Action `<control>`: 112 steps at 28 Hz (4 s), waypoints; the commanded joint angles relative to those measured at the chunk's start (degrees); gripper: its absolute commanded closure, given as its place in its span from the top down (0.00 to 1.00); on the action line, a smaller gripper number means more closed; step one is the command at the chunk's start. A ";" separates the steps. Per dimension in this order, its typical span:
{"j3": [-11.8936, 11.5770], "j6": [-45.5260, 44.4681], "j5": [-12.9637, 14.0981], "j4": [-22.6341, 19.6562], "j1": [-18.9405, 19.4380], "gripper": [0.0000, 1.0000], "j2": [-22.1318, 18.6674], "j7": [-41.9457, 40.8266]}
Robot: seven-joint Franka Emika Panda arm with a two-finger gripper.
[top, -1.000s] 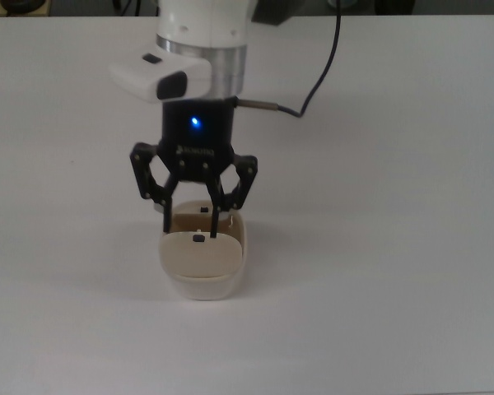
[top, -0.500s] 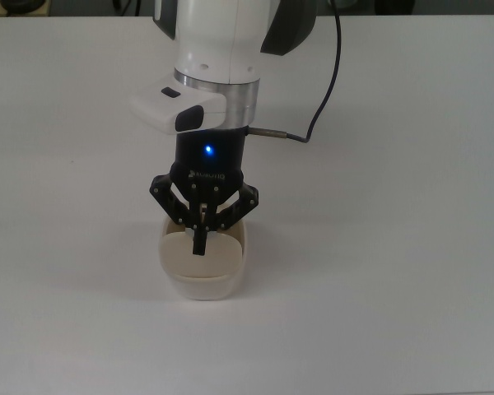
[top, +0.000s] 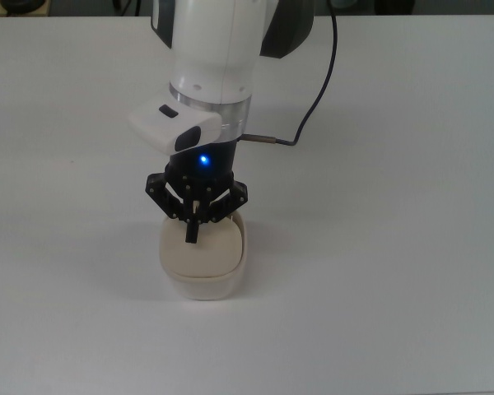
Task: Close the trash can
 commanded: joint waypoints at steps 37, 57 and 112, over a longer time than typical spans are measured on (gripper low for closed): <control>-0.18 -14.22 5.44 -2.99 0.67 0.00 1.87 -12.16; -0.79 -29.59 11.33 -0.80 0.05 1.00 -10.78 -11.63; -1.94 -42.61 11.50 0.26 -0.74 1.00 -12.63 -11.11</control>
